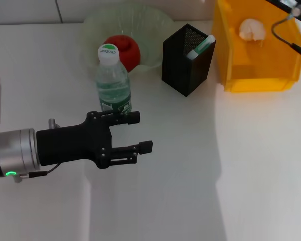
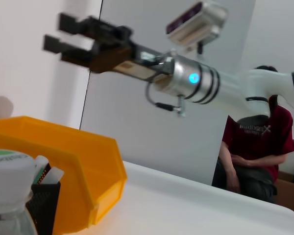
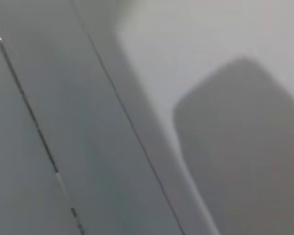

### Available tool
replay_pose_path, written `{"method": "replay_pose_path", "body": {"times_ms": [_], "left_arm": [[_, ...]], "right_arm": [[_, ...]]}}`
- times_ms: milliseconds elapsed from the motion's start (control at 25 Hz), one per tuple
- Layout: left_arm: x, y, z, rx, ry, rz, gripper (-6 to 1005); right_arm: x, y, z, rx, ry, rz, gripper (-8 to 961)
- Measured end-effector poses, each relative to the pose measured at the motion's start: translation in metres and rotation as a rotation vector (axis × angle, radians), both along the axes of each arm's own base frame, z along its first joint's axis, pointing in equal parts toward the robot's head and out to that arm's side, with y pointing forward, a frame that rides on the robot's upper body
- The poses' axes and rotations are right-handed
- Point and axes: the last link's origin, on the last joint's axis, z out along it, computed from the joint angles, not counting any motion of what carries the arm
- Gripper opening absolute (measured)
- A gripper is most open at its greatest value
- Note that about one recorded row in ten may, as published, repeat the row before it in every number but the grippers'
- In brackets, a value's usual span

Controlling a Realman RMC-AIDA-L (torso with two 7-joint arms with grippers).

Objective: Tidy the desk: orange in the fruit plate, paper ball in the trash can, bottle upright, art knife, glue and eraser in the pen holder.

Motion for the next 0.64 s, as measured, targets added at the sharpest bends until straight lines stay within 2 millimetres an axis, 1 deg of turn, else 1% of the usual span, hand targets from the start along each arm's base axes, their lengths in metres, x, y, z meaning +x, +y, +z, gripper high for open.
{"method": "replay_pose_path", "body": {"times_ms": [80, 160, 200, 240, 280, 360, 400, 440, 480, 520, 560, 640], "left_arm": [[0.0, 0.0, 0.002, 0.002, -0.007, 0.0, 765], [0.0, 0.001, 0.005, 0.001, -0.017, 0.002, 765], [0.0, 0.001, 0.005, 0.001, -0.017, 0.002, 765], [0.0, 0.0, 0.007, -0.001, -0.022, 0.001, 765], [0.001, -0.001, 0.013, -0.009, -0.039, -0.004, 765], [0.0, -0.001, 0.016, -0.012, -0.042, -0.005, 765], [0.0, -0.001, 0.016, -0.012, -0.042, -0.005, 765], [-0.003, -0.002, 0.025, -0.032, -0.041, -0.014, 765], [-0.003, -0.002, 0.025, -0.032, -0.041, -0.014, 765], [-0.003, -0.003, 0.027, -0.04, -0.041, -0.022, 765], [-0.003, -0.004, 0.03, -0.053, -0.036, -0.038, 765], [-0.003, -0.004, 0.03, -0.053, -0.036, -0.038, 765]], "right_arm": [[0.004, -0.031, 0.015, 0.014, 0.0, 0.135, 643], [0.011, -0.059, 0.022, 0.008, -0.002, 0.239, 704], [0.02, -0.077, 0.025, -0.008, -0.003, 0.271, 734], [0.029, -0.09, 0.025, -0.028, -0.005, 0.273, 765], [0.039, -0.104, 0.025, -0.055, -0.01, 0.277, 765], [0.058, -0.128, 0.02, -0.131, -0.039, 0.263, 765], [0.069, -0.142, 0.014, -0.183, -0.062, 0.255, 765], [0.082, -0.16, 0.005, -0.258, -0.104, 0.255, 765], [0.082, -0.16, 0.005, -0.258, -0.104, 0.255, 765], [0.089, -0.174, -0.002, -0.321, -0.121, 0.271, 765], [0.089, -0.174, -0.002, -0.321, -0.121, 0.271, 765], [0.09, -0.181, -0.008, -0.355, -0.114, 0.288, 765]]}}
